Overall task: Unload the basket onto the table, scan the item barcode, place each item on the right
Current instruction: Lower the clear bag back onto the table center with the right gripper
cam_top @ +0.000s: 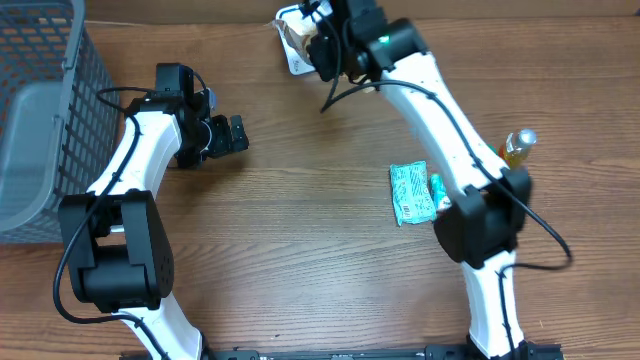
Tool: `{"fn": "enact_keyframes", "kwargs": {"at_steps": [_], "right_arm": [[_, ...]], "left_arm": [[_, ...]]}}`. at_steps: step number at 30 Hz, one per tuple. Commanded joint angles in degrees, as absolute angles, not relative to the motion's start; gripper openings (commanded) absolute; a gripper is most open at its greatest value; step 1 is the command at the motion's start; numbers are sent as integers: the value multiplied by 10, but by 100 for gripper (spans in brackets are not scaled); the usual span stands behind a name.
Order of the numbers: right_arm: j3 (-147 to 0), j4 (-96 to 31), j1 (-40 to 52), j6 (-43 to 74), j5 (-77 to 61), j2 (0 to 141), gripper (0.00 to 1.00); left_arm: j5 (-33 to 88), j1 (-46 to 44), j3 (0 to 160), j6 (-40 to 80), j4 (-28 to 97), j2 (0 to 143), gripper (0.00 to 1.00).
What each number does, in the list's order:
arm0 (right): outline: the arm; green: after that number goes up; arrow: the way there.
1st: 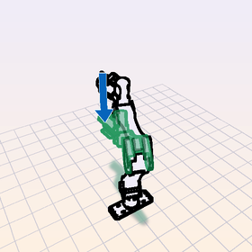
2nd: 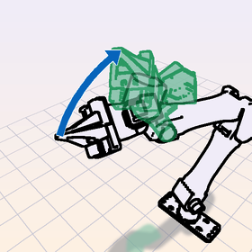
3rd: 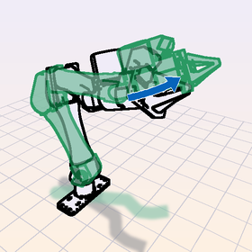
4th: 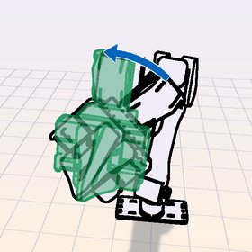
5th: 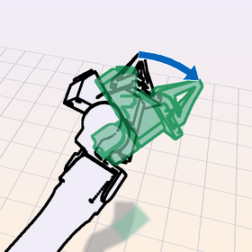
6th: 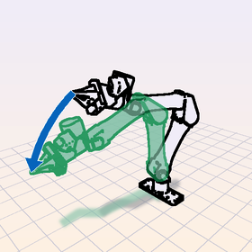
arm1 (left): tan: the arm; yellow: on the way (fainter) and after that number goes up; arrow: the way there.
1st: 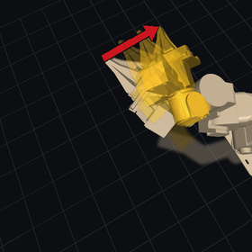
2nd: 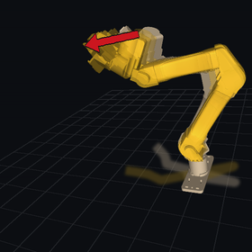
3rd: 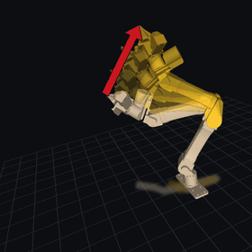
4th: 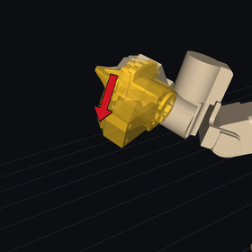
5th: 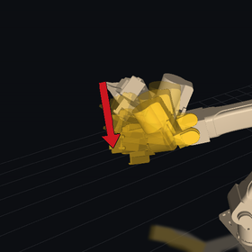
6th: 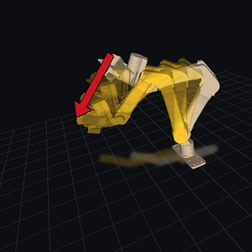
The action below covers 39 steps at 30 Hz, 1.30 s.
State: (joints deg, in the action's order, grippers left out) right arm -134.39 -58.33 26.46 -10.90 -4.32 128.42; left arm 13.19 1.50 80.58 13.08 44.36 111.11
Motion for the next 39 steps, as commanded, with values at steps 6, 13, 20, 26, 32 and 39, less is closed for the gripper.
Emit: {"fn": "enact_keyframes", "kwargs": {"at_steps": [6,13,20,26,32,39], "right_arm": [[-1331,-818,265,-105,-200,1238,6],[-1238,-863,267,-105,-246,1238,7],[-1129,-807,267,-107,-247,1238,11],[-1069,-759,266,-107,-247,1238,19],[-1039,-723,266,-107,-245,1238,37],[-1012,-675,266,-105,-199,1238,57]], "left_arm": [[129,15,812,120,443,1115,100],[129,15,812,120,443,1115,100],[129,15,812,120,443,1115,99],[129,15,812,120,443,1115,99],[129,15,812,120,443,1115,100],[129,15,812,120,443,1115,99]]}}
